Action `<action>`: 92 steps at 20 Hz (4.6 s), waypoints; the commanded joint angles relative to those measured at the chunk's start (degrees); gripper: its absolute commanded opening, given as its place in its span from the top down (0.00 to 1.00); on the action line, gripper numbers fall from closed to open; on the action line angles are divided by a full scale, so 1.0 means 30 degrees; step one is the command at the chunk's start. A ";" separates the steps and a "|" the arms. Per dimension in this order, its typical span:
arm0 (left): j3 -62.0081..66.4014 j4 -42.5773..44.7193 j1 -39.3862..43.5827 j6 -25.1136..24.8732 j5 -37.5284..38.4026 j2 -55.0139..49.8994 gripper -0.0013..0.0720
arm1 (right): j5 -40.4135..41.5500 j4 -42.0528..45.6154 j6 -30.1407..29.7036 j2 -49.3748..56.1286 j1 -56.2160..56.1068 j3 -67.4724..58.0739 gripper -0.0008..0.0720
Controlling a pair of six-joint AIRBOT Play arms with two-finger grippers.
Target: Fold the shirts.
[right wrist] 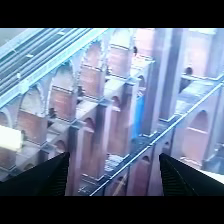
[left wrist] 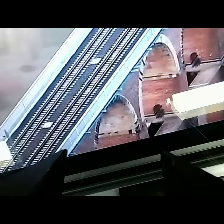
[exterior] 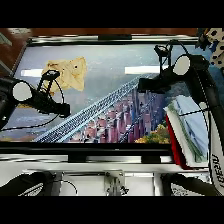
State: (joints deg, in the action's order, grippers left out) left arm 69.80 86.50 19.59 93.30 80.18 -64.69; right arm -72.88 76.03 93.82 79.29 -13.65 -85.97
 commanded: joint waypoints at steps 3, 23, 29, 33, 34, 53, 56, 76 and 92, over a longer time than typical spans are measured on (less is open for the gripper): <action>0.0000 0.0007 -0.0015 -0.0007 0.0000 -0.0015 0.00 | -0.0809 -0.0729 0.0117 0.0007 -0.0015 -0.0007 0.03; -0.0051 -0.1355 0.0022 0.0000 -0.4095 -0.0095 0.00 | -0.1800 -0.0131 -0.1749 0.0007 -0.0015 -0.0007 0.03; 0.0007 -0.3774 -0.0036 0.0138 -0.7599 -0.0554 0.13 | -0.1195 0.1056 -0.1727 0.0066 -0.0015 -0.0007 0.03; 0.4299 -0.1049 -0.0481 -0.0823 -0.5894 -0.4539 0.16 | -0.0408 0.0976 -0.1479 0.0066 -0.0015 -0.0007 0.03; 0.5850 0.0437 -0.0459 -0.1275 -0.5217 -0.5894 0.16 | -0.0211 0.0962 -0.1362 0.0066 -0.0015 -0.0007 0.03; 1.5038 0.8255 -0.3475 0.0168 -0.2601 -1.7755 0.16 | 0.0597 -0.0393 -0.0474 0.0066 -0.0029 -0.0007 0.03; 1.5038 0.8247 -0.3599 0.0291 -0.2922 -1.8061 0.16 | 0.0590 -0.0634 -0.0474 0.0066 -0.0036 -0.0007 0.04; 1.6385 0.7847 0.0554 0.2157 -0.5064 -1.1890 0.94 | 0.3687 0.1253 -0.0699 -0.0823 0.0007 -0.0372 0.03; 0.9653 0.7818 1.0506 0.2907 0.3337 -0.1690 0.94 | -0.3672 0.8983 0.1384 -1.0404 -0.0015 -0.3920 0.05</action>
State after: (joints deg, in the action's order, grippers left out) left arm 107.26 109.84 48.25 100.99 86.13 -70.67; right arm -75.59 102.13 98.56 49.52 -13.65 -97.49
